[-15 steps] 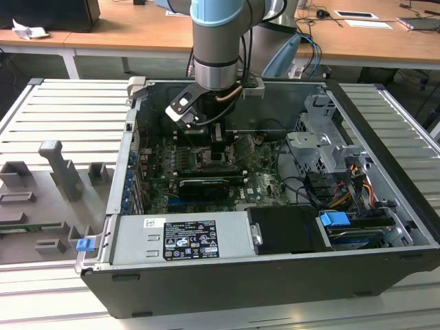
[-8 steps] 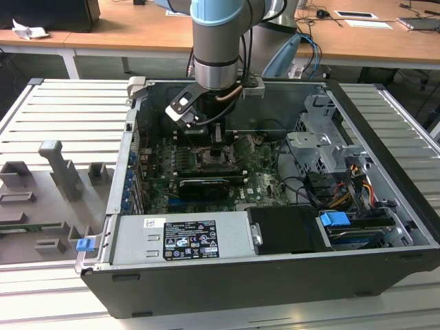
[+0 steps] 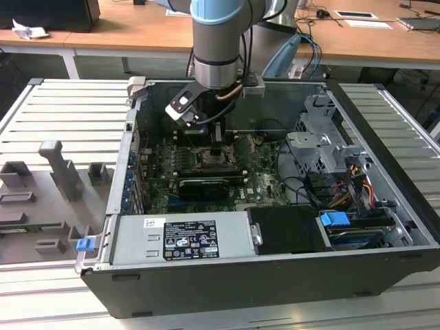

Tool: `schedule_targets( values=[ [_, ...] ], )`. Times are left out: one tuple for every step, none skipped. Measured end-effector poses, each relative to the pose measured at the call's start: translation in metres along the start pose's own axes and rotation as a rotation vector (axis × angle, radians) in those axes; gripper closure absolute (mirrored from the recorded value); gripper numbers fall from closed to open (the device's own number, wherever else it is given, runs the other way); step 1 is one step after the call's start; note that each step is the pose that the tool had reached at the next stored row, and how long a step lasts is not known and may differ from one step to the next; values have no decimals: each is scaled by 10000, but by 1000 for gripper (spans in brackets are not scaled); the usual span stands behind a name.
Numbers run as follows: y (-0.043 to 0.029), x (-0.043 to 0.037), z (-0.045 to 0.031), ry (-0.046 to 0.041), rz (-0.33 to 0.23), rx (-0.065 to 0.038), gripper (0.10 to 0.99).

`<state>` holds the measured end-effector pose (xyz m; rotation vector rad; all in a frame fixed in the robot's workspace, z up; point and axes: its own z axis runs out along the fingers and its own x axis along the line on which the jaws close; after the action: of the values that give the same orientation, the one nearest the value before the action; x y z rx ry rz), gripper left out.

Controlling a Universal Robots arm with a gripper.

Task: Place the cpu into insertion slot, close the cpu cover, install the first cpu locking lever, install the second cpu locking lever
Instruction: 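Place the cpu into insertion slot, then close the cpu cover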

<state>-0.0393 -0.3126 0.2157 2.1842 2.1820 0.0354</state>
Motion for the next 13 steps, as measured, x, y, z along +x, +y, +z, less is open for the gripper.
schedule_targets(
  values=[
    [0, 0, -3, 1, 0, -1, 980],
    [1, 0, -6, 2, 0, -1, 980],
    [1, 0, -10, 3, 0, -2, 980],
    [1, 0, -13, 1, 0, -1, 980],
    [7, 0, -14, 2, -1, -1, 980],
    [27, 0, -14, 0, 0, 4, 980],
    [48, 0, -12, 1, 0, 7, 980],
    [57, 0, -12, 2, 0, 7, 980],
    [58, 0, -12, 1, 2, 7, 980],
    [58, 0, -21, 0, 2, 8, 980],
    [60, -1, -43, 1, 0, 7, 980],
    [61, -1, -61, 2, 0, 7, 980],
    [62, -2, -82, 1, 1, 7, 980]
  ],
)
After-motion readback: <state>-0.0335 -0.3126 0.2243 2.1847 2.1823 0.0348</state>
